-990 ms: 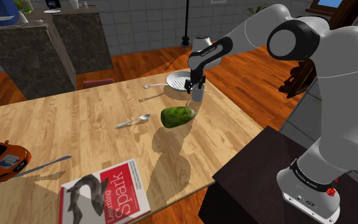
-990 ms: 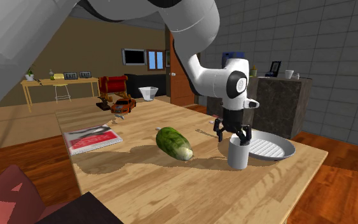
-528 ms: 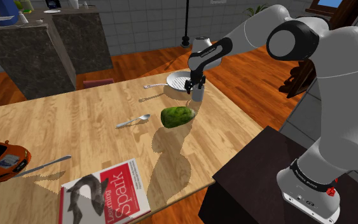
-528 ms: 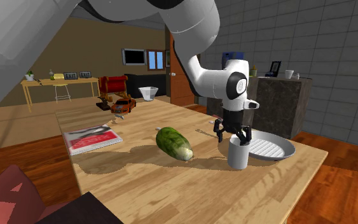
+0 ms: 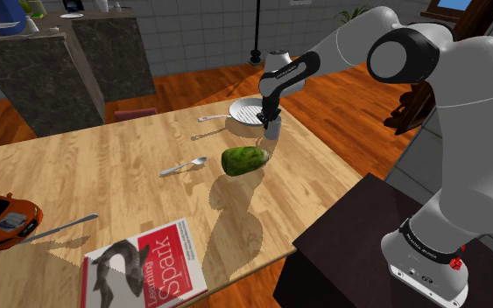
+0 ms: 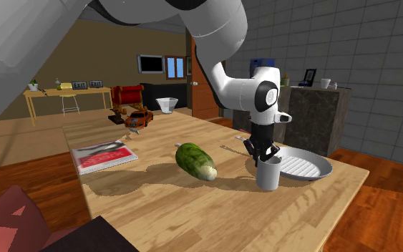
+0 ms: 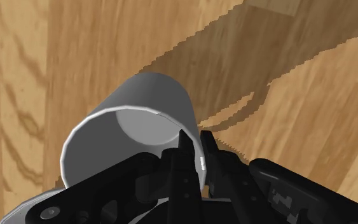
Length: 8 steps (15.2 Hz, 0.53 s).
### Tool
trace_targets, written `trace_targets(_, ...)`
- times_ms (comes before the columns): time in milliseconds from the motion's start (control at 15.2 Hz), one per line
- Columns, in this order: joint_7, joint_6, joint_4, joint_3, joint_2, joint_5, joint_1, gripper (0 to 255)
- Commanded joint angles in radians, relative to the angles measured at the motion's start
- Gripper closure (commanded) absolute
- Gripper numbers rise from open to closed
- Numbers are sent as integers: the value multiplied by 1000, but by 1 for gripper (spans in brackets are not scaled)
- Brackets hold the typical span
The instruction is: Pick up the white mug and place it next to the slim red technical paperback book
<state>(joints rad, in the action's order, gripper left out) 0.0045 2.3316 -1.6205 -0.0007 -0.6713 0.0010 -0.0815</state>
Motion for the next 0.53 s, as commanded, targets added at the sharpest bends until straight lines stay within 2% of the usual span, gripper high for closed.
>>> trace_targets(0,0,0,0,0,0,0,0,255)
trace_targets(462,0,-54,5,0,49,0,0,255)
